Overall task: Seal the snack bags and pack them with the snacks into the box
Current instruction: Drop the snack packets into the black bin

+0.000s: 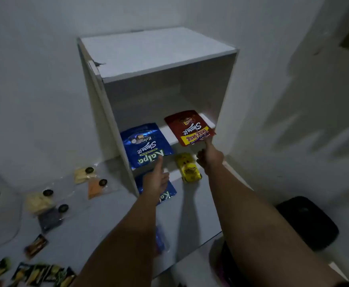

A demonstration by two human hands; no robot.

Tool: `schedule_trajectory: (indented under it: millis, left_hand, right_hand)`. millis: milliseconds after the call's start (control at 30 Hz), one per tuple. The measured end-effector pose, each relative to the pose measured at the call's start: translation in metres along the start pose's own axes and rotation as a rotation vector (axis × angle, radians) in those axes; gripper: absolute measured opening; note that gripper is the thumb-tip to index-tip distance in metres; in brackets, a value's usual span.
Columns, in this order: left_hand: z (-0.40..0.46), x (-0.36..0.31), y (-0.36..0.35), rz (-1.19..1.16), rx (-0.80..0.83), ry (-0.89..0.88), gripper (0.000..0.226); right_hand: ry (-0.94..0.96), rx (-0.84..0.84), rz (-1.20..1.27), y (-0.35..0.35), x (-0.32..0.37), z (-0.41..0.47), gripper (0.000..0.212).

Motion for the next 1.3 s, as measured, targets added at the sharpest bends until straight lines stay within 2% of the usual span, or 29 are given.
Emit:
schedule_trajectory:
  millis: [100,133,233,333,400,467,733,900,967,1067,1200,1300]
  left_hand:
    - [0.01,-0.006,-0.001,-0.313,0.0,0.035,0.098]
    - [0.013,-0.01,0.001,-0.394,-0.003,0.022,0.1]
    - [0.015,-0.02,0.002,-0.524,-0.055,0.024,0.084]
    - [0.012,-0.029,0.004,-0.541,-0.11,0.031,0.05]
    - [0.01,-0.03,0.007,-0.54,-0.146,0.029,0.028]
    - [0.004,-0.029,0.009,-0.517,-0.158,0.013,0.024]
    - [-0.045,0.002,-0.002,-0.169,0.022,-0.029,0.025]
    - [-0.077,0.042,-0.015,0.174,0.153,-0.057,0.01]
    - [-0.1,0.059,-0.02,0.304,0.191,-0.087,0.005]
    - [-0.131,0.091,-0.029,0.445,0.249,-0.124,0.013]
    - [-0.161,0.151,-0.042,0.572,0.39,-0.07,0.013]
    - [-0.159,0.194,-0.05,0.755,0.443,-0.067,0.019]
  right_hand:
    - [-0.022,0.08,0.078,-0.014,0.009,0.011,0.055]
    - [-0.017,0.108,0.096,-0.019,0.009,0.015,0.05]
    - [-0.018,0.139,0.133,-0.029,0.013,0.019,0.036]
    - [-0.01,0.147,0.138,-0.03,0.021,0.016,0.016]
    - [0.005,0.134,0.127,-0.024,0.024,0.012,0.012]
    - [0.013,0.119,0.125,-0.013,0.025,0.008,0.013]
    - [0.122,-0.094,0.28,0.087,0.006,-0.051,0.008]
    - [0.212,-0.233,0.371,0.182,-0.016,-0.107,0.014]
    - [0.242,-0.318,0.291,0.223,-0.033,-0.129,0.018]
    - [0.249,-0.44,0.065,0.284,-0.071,-0.157,0.011]
    - [0.197,-0.542,-0.081,0.354,-0.124,-0.205,0.01]
    - [0.16,-0.594,-0.143,0.388,-0.163,-0.226,0.023]
Point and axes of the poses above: each hand's wrist, its own z-axis towards the middle knuckle, its own y-axis out of the back of the hand, x = y × z, the point moved 4 cm from there along z, towards the middle knuckle, and after that the axes turned 5 degrees about z, right-handed, at the moved point
